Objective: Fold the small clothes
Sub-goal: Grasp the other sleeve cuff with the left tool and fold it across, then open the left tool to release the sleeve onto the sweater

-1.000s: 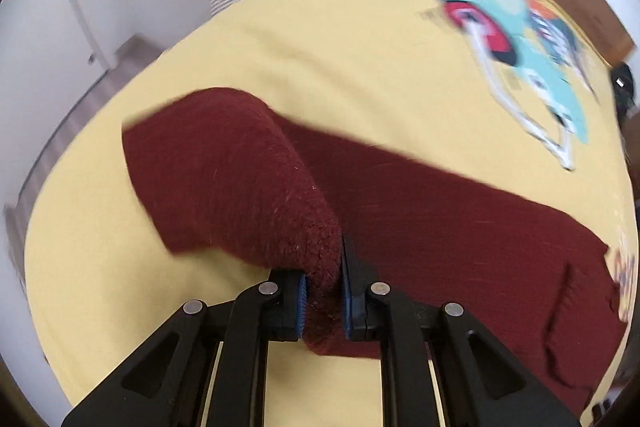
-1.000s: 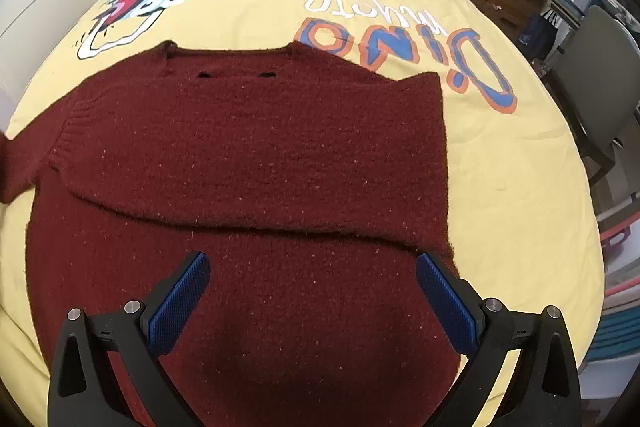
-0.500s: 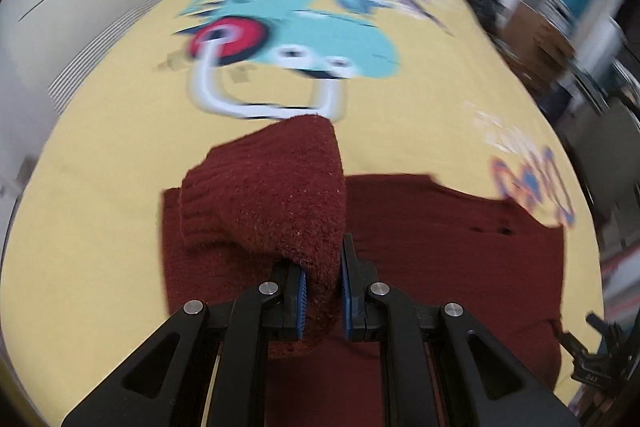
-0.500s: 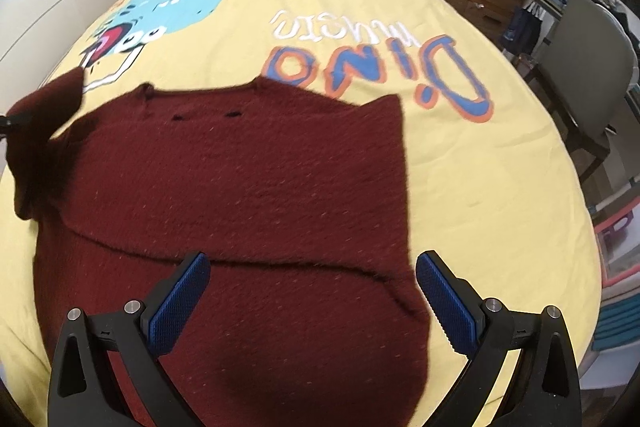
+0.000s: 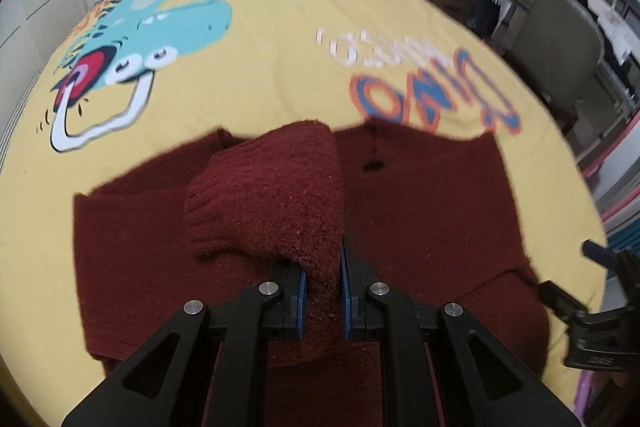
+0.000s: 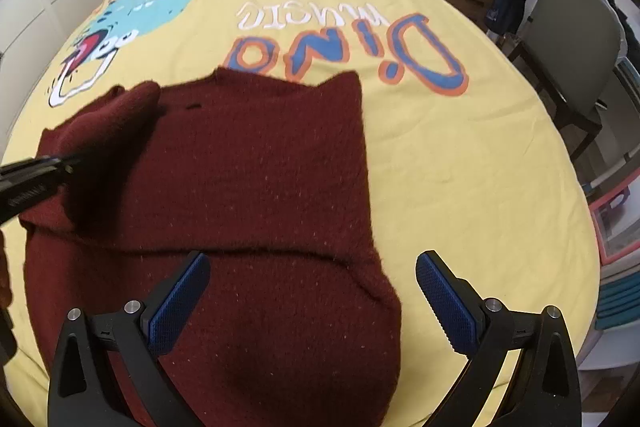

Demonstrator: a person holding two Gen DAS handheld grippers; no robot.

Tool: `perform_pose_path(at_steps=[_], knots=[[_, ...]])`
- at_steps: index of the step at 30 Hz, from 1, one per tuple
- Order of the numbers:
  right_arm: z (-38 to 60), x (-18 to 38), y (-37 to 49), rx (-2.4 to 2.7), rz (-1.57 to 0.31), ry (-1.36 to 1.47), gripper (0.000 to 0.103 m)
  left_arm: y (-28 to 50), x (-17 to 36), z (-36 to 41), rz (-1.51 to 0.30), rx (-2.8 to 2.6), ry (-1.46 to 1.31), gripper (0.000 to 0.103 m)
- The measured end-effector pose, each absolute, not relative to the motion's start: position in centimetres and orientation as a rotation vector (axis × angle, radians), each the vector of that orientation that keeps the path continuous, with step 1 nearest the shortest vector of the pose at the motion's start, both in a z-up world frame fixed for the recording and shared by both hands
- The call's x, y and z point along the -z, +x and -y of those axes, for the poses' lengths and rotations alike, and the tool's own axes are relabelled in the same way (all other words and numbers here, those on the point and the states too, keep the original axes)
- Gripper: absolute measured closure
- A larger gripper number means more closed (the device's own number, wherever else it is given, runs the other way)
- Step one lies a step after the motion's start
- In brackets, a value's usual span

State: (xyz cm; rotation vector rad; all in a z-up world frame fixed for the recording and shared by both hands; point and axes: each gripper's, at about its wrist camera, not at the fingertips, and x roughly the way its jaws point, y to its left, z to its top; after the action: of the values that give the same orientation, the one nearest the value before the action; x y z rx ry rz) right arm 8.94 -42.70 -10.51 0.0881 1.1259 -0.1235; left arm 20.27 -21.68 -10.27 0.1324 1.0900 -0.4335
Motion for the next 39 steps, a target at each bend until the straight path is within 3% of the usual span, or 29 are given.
perform_pose_path(at_steps=[9,12,14,16,21,31,39], knots=[[42.5,11.8,8.6,0.123,-1.153,0.094,0.001,19.8,15.4,21.0,-1.218,0.413,0.139,0.085],[42.5,11.7,8.6,0.124,-1.149,0.099,0.001,20.4,15.6,20.8,-1.252,0.397,0.137,0.063],[42.5,11.5,8.6,0.123,-1.145,0.099,0.001,20.6,15.4,20.4,-1.248,0.387,0.125,0.057],[42.5,11.4,8.6,0.122,-1.143,0.100,0.001,20.7,15.2,19.9,-1.261,0.373,0.116,0.033],[42.8,11.2,8.6,0.131,-1.136,0.116,0.001,19.8,13.4,18.4,-1.232,0.381,0.135,0.003],[41.3,11.1,8.7,0.110,-1.136,0.102,0.001,17.7,10.5,10.1,-1.163,0.313,0.132,0.001],[39.3,11.5,9.2,0.082,-1.147,0.076,0.001,16.7,14.4,3.1,-1.235,0.190,0.186,0.003]])
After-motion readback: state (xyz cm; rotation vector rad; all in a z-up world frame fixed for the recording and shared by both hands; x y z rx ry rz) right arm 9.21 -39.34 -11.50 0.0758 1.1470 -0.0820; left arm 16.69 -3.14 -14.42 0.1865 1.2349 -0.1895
